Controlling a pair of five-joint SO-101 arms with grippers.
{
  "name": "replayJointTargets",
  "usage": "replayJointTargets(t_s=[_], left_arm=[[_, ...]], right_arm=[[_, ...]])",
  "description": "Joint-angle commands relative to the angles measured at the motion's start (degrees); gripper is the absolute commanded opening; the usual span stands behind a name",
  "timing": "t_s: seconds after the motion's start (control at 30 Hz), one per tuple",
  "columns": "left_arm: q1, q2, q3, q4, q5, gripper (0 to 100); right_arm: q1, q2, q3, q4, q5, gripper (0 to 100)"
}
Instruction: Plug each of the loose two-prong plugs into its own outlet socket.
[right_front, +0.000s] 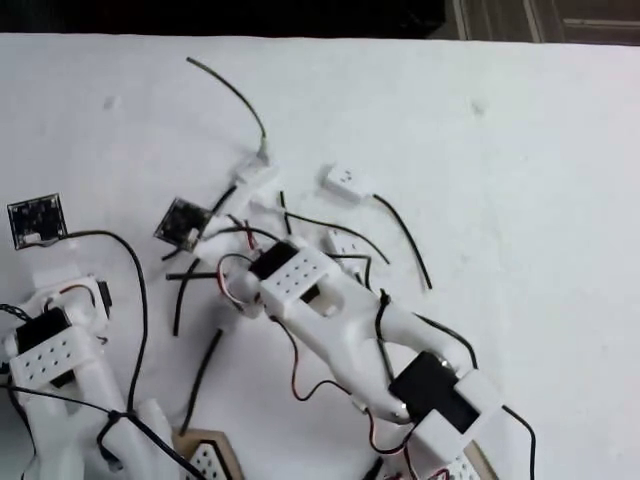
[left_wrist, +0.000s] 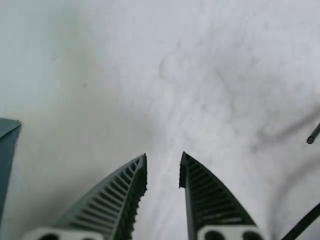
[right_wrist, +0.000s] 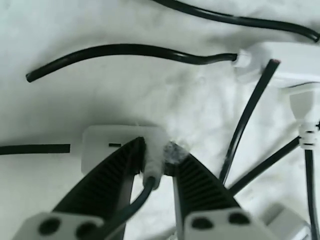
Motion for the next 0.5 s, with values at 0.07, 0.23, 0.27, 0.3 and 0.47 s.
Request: replayJointTargets(t_s=[0.07, 0.23, 0.27, 0.3, 0.47], left_arm=[[0.6, -1.5, -1.2, -0.7, 0.3, 15], [2.7, -1.5, -4.7, 6.1, 0.4, 26], [3.0, -1.5, -5.9, 7.5, 0.4, 26], [3.6, -1.5, -7.2, 8.8, 0.4, 26], [8.1, -1.5, -13.9, 17.2, 0.0, 26]], right_arm=[[0.5, -6.3, -0.2, 5.2, -6.3, 16.3], [0.4, -19.9, -0.4, 11.9, -7.6, 30.3], [0.4, -22.9, -0.4, 13.1, -7.6, 29.9], [0.4, -26.0, -0.4, 14.5, -7.6, 29.3], [1.0, -42.9, -0.2, 23.6, -7.9, 26.3]])
